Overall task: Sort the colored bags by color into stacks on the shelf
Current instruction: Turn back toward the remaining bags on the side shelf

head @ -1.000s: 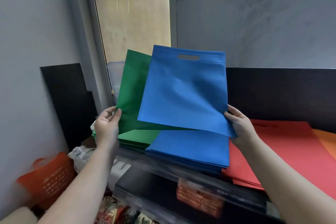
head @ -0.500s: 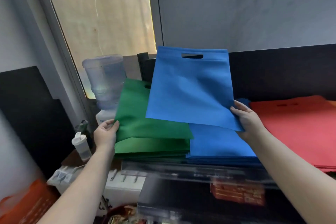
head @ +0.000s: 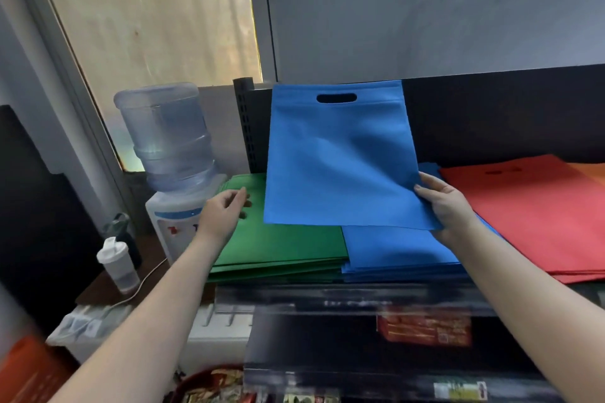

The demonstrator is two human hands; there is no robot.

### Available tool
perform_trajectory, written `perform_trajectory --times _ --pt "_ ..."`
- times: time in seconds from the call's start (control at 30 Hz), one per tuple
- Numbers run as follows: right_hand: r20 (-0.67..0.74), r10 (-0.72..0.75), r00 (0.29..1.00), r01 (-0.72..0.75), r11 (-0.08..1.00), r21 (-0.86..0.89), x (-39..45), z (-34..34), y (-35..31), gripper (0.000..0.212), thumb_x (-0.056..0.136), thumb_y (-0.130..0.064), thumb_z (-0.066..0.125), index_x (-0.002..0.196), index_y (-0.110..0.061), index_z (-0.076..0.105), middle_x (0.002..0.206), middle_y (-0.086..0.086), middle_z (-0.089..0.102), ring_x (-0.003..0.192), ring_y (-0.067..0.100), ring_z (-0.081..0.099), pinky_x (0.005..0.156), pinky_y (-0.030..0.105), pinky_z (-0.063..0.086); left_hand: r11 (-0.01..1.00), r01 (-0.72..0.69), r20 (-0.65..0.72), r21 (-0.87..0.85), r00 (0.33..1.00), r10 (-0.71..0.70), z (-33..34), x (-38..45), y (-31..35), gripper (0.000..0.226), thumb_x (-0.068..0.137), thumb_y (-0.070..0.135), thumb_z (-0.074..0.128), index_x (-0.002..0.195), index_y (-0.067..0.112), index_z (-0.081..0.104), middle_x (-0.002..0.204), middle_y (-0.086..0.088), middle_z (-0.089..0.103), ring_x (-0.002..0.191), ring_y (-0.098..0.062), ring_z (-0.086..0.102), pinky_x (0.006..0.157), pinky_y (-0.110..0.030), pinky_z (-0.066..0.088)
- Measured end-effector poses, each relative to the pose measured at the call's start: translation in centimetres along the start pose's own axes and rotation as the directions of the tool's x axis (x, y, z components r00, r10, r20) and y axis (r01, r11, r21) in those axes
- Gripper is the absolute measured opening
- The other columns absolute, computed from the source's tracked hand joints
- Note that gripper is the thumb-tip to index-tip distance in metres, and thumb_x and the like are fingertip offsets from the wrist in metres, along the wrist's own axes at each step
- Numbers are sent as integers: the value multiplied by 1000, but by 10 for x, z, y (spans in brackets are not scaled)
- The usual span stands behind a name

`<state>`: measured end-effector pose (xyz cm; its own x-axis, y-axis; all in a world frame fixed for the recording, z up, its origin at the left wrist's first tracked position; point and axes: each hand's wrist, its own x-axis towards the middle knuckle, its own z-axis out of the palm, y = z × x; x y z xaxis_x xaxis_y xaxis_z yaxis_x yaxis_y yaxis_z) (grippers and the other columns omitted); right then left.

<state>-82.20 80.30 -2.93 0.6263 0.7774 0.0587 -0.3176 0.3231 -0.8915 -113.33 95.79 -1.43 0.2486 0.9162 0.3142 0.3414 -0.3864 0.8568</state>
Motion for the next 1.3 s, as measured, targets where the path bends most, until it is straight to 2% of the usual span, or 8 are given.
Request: perform_trajectory --times 0.13,0.3,0.47,0.63,0.77,0.93,1.07,1.3 --pt "2 -36 999 36 997 -72 -7 -6 -6 26 92 1 52 92 -18 69 75 0 74 62 13 70 51 23 55 944 32 188 -329 982 32 38 -5 33 26 96 24 54 89 1 63 81 -10 63 70 -21 56 64 -32 44" --pt "-159 -213 964 144 921 -361 -8 -27 -26 17 87 -3 64 104 -6 67 76 2 70 61 10 65 53 17 51 976 -162 119 -144 976 180 77 -1 44 4 88 11 66 91 9 64 84 -1 66 69 -9 61 56 -13 48" --pt "-85 -504 859 119 358 -926 -8 -52 -39 16 83 -10 69 98 -4 71 85 9 69 81 21 62 61 14 37 971 -234 195 43 955 221 116 -2 50 10 88 16 66 93 8 63 88 -1 64 79 -18 60 62 -24 43" --pt "-5 -391 920 -2 7 -1000 -8 -70 -35 21 88 -11 61 106 -3 67 107 16 67 103 33 59 80 33 43 885 -281 326 371 932 160 144 -8 51 23 88 25 66 84 7 51 82 -3 54 78 -24 52 60 -30 37" --pt "-48 -303 952 -112 -200 -973 -10 -81 -32 21 90 -15 55 108 -5 61 115 18 62 107 36 58 81 37 46 730 -284 400 621 916 16 159 -16 55 39 87 41 64 99 9 45 101 -8 53 96 -28 55 70 -33 41" --pt "-32 -255 966 -100 -258 -961 -7 -97 -45 32 92 -29 56 119 -11 54 124 10 55 114 31 55 86 35 44 478 -371 386 796 920 71 179 -24 78 44 94 39 51 125 8 44 125 -9 44 117 -27 41 92 -35 37" --pt "55 -285 957 -14 -236 -972 -5 -118 -80 36 93 -34 54 124 -16 54 125 4 55 116 27 53 87 35 47 457 -485 476 745 868 145 216 -34 121 41 96 36 44 131 12 43 129 -7 45 120 -26 40 93 -35 35" --pt "36 -268 963 -69 -372 -926 -8 -199 -168 50 95 -43 48 137 -16 41 134 4 43 124 25 43 88 38 46 411 -632 540 657 775 327 317 -48 225 45 95 43 45 129 15 46 127 -4 50 119 -25 45 92 -36 36"
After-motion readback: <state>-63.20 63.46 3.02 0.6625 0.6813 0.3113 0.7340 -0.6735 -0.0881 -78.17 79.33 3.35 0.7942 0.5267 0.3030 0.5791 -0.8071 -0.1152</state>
